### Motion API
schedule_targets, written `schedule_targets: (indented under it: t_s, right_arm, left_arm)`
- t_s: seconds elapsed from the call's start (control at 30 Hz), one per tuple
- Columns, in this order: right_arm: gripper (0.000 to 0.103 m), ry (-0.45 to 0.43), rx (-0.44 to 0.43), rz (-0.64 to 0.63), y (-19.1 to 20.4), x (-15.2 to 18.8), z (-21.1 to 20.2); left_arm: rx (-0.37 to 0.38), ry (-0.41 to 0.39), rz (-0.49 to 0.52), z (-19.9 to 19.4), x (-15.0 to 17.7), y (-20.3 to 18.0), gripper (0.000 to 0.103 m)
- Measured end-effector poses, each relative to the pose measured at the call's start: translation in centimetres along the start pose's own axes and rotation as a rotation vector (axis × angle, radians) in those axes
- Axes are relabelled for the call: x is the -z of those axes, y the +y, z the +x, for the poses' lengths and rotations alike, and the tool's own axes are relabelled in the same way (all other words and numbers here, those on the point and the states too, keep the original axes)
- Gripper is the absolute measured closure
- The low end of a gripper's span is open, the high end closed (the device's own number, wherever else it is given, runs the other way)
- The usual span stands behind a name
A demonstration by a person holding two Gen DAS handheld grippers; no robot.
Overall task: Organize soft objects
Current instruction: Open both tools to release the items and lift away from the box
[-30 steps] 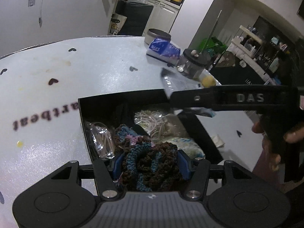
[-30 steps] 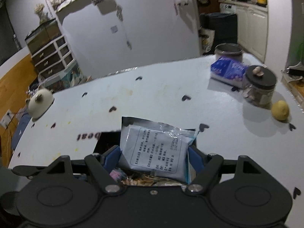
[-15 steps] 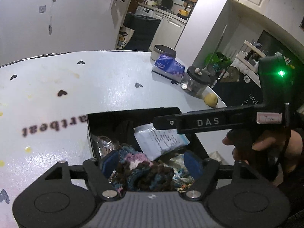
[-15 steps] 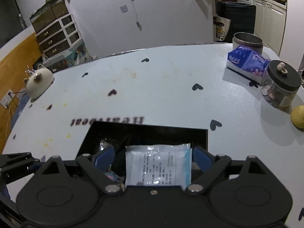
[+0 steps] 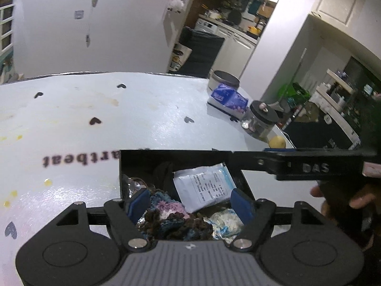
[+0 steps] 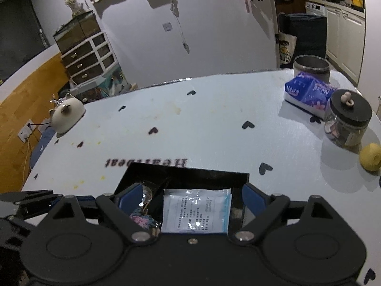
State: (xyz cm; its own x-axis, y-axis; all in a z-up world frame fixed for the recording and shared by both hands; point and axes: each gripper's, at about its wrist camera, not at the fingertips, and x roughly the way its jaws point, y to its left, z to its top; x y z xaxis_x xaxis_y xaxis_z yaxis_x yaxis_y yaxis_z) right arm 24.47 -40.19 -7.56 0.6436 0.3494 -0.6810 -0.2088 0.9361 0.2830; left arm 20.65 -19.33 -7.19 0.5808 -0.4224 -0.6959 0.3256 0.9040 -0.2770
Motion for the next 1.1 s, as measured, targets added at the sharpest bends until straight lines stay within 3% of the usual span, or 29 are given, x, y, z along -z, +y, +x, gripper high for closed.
schedule_targets:
  t_s: [0.53, 1.1]
  right_arm:
    - [0.011, -0.154, 0.029, 0.013, 2.2, 1.3, -7.2]
    - [0.004, -0.328, 0.129, 0.026, 10.4, 7.4, -14.6]
  left_arm:
    - [-0.041, -0.13, -0.005, -7.4, -0.2, 0.4, 0.0]
    - [-0.158, -0.233, -0.007, -15.9, 4.8, 3.3, 0.0]
